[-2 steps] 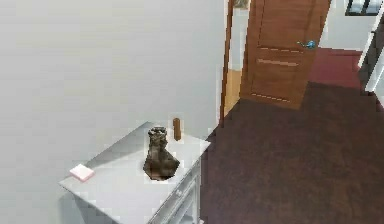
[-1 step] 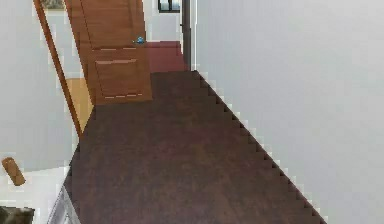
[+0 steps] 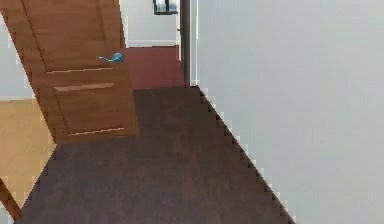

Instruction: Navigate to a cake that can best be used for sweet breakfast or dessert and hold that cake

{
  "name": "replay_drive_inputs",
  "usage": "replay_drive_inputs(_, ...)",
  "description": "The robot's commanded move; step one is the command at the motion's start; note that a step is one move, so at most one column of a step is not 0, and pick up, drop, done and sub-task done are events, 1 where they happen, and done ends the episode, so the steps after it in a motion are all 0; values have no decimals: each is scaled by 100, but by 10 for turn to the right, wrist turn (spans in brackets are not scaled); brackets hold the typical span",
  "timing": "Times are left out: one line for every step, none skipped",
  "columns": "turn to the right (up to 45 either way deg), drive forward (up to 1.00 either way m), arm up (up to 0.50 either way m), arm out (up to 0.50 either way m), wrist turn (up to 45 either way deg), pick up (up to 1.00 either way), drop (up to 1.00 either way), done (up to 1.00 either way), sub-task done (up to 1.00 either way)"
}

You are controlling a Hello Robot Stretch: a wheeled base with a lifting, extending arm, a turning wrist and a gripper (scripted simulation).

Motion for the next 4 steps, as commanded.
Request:
replay_drive_inputs(0,100,0,0,0,0,0,0,0)
replay_drive_inputs(0,100,0,0,0,0,0,0,0)
replay_drive_inputs(180,0,0,0,0,0,0,0,0)
replay_drive_inputs(0,10,0,0,0,0,0,0,0)
